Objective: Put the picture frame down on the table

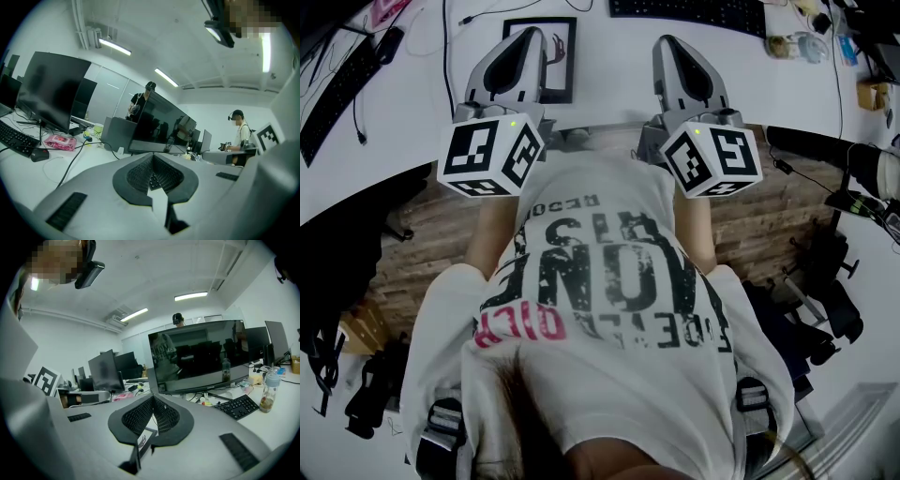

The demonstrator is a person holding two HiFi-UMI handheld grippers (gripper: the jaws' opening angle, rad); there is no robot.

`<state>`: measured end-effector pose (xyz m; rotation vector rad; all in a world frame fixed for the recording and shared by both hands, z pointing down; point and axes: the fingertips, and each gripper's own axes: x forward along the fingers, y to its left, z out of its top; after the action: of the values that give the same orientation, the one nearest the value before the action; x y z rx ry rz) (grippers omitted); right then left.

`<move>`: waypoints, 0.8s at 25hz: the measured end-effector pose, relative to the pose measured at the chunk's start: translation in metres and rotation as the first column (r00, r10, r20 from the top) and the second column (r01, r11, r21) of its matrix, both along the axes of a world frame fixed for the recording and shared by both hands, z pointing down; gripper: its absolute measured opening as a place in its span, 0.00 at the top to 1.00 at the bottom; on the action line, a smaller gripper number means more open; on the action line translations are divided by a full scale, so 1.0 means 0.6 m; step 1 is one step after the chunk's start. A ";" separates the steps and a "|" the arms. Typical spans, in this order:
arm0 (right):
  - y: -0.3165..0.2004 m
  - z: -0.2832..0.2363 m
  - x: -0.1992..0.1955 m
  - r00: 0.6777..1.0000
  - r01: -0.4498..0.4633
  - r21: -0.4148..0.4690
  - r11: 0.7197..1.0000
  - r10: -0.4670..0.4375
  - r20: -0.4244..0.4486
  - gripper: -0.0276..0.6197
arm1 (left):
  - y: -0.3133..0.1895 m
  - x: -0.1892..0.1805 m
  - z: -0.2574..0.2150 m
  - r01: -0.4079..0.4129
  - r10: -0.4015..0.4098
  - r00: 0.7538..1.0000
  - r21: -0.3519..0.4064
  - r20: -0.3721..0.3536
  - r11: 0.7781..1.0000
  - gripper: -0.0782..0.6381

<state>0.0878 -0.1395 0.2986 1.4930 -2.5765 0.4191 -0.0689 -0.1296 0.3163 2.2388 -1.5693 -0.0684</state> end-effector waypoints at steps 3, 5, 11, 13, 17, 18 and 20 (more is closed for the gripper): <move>-0.004 0.002 0.001 1.000 -0.001 -0.004 1.000 0.001 -0.002 0.96 | -0.003 -0.001 0.003 0.002 -0.002 1.000 -0.005 -0.001 1.000 0.89; -0.007 0.004 0.000 1.000 0.001 -0.006 1.000 -0.001 -0.003 0.96 | -0.005 -0.003 0.004 0.004 -0.004 1.000 -0.008 -0.001 1.000 0.89; -0.012 0.003 -0.011 1.000 0.007 -0.006 1.000 -0.007 -0.005 0.96 | -0.009 -0.014 0.004 0.011 -0.011 1.000 -0.011 0.000 1.000 0.89; -0.016 0.004 -0.012 1.000 0.012 -0.007 1.000 -0.012 -0.010 0.96 | -0.014 -0.015 0.005 0.010 -0.010 1.000 -0.013 0.000 1.000 0.89; -0.022 0.008 -0.011 1.000 0.020 -0.011 1.000 -0.020 -0.018 0.96 | -0.021 -0.012 0.009 0.007 -0.007 1.000 -0.017 0.001 1.000 0.89; -0.023 0.008 -0.011 1.000 0.019 -0.013 1.000 -0.019 -0.018 0.96 | -0.022 -0.011 0.009 0.006 -0.006 1.000 -0.018 0.001 1.000 0.89; -0.022 0.009 -0.011 1.000 0.017 -0.014 1.000 -0.017 -0.019 0.96 | -0.023 -0.012 0.009 0.004 -0.004 1.000 -0.016 0.001 1.000 0.89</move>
<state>0.0809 -0.1530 0.3041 1.4621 -2.5651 0.4174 -0.0759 -0.1433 0.3216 2.2237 -1.5691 -0.0551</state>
